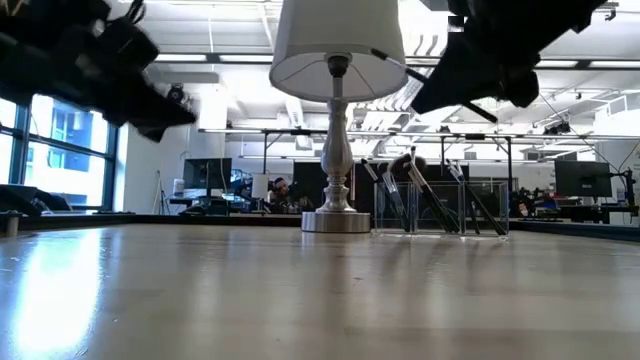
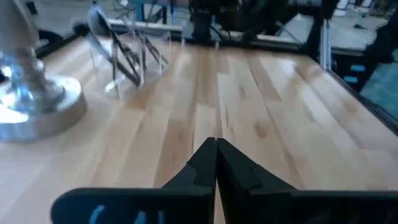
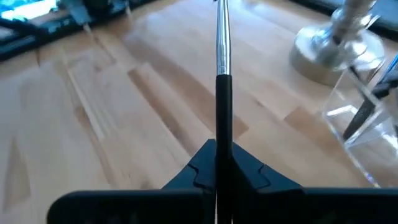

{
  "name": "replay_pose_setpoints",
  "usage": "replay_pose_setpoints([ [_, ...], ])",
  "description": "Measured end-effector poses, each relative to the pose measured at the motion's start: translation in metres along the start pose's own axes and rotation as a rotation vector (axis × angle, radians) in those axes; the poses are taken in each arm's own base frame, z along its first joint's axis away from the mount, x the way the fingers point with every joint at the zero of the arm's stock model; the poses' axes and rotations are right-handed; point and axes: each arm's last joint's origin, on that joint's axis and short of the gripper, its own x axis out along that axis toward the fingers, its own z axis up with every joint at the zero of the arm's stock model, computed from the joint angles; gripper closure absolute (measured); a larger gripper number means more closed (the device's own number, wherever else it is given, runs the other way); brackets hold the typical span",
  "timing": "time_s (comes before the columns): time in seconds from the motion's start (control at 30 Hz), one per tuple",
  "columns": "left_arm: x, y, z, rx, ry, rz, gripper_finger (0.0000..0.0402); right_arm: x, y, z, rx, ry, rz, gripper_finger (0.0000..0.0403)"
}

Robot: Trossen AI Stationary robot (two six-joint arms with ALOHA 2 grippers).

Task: Put items in baskets/containers
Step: Put the lash brush into the transparent organizer

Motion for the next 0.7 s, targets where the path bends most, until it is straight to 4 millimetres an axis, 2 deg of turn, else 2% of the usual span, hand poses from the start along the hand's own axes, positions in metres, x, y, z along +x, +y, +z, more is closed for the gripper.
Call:
replay_pose_setpoints([
  [0.07,-0.009,0.002,-0.007,0.006,-0.011,-0.008,0.0401,-0.001,-0.002,0.005,0.014,-0.026,-0.011,0.0391],
  [0.17,-0.021,0.002,-0.008,0.025,-0.081,-0.021,0.0401,-0.004,-0.005,0.011,0.034,-0.047,-0.017,0.0396],
  [0.33,-0.037,0.004,-0.017,0.033,-0.060,-0.019,0.0401,-0.007,-0.009,0.020,0.061,-0.085,-0.033,0.0388],
  [0.57,-0.060,0.004,-0.012,0.052,-0.186,-0.038,0.0401,-0.008,-0.013,0.025,0.039,-0.099,-0.047,0.0390],
  [0.7,-0.062,0.003,-0.010,0.088,-0.199,-0.066,0.0401,-0.007,-0.014,0.025,0.042,-0.094,-0.050,0.0389],
])
